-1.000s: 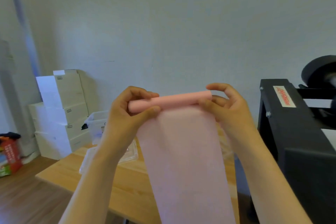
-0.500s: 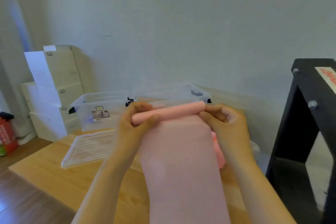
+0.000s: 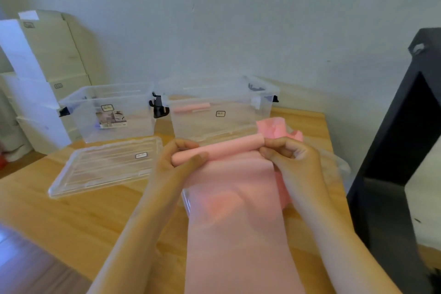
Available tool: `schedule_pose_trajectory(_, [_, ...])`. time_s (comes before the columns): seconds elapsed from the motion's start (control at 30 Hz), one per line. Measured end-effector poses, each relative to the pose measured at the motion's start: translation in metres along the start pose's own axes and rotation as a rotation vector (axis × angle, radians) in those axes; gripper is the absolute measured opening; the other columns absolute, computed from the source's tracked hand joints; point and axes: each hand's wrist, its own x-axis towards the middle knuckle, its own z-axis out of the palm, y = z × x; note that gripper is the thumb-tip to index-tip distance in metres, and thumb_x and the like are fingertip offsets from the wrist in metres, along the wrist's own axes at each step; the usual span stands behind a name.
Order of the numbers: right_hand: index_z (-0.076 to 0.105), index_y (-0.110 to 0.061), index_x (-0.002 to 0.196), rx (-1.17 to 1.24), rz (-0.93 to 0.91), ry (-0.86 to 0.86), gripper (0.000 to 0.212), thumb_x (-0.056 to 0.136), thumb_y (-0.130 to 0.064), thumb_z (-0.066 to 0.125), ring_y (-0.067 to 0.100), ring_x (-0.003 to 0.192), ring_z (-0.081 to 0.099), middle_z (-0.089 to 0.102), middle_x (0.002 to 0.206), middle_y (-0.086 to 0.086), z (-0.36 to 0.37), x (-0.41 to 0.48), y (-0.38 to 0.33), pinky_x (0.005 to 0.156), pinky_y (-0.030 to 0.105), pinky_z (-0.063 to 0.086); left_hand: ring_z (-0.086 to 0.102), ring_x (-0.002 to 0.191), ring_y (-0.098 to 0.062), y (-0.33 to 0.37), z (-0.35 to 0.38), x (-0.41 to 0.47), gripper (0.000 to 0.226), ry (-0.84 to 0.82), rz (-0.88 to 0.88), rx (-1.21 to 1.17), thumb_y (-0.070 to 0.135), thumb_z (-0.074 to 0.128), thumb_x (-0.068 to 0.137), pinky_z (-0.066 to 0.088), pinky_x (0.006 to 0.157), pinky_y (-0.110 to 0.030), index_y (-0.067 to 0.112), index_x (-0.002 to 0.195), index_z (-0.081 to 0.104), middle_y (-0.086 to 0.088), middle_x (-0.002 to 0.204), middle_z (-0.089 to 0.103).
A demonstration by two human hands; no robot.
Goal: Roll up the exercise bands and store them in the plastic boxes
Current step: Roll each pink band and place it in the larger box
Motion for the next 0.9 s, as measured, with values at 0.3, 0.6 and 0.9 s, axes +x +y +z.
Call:
schedule_pose_trajectory(0.3, [0.07,-0.016,0.07,-0.063,0.002,-0.063,0.031,0.077,0.014,0.067,0.015,0.057,0.045,0.06,0.067,0.014,0.002,-0.018,-0.004,0.046,0.012,0.034,0.061,0.077,-0.016,-0.003,-0.011,-0.027,0.036,-0.006,-0.092,-0.056,0.039,0.08,0.054,0.046,0.063,-0.028,0.023,0.083,0.067,-0.003,0.089,0.066])
schedule_pose_trajectory(0.6, [0.06,-0.012,0.085,-0.081,0.066,-0.136,0.029,0.082,0.016,0.054,0.009,0.069,0.063,0.072,0.078,0.001,-0.003,-0.014,-0.001,0.058,0.02,0.044,0.059,0.072,-0.015,-0.001,-0.006,-0.01,0.033,-0.003,-0.053,-0.056,0.04,0.082,0.051,0.048,0.057,-0.023,0.027,0.076,0.066,0.001,0.084,0.061])
schedule_pose_trajectory(0.9, [0.063,-0.017,0.098,0.354,0.242,-0.271,0.018,0.08,-0.015,0.063,0.018,0.065,0.064,0.066,0.076,0.007,-0.011,-0.008,-0.004,0.054,0.024,0.051,0.061,0.08,-0.016,0.001,-0.004,-0.008,0.03,-0.095,0.028,-0.085,0.03,0.083,0.051,0.05,0.062,-0.024,0.026,0.074,0.064,0.0,0.091,0.065])
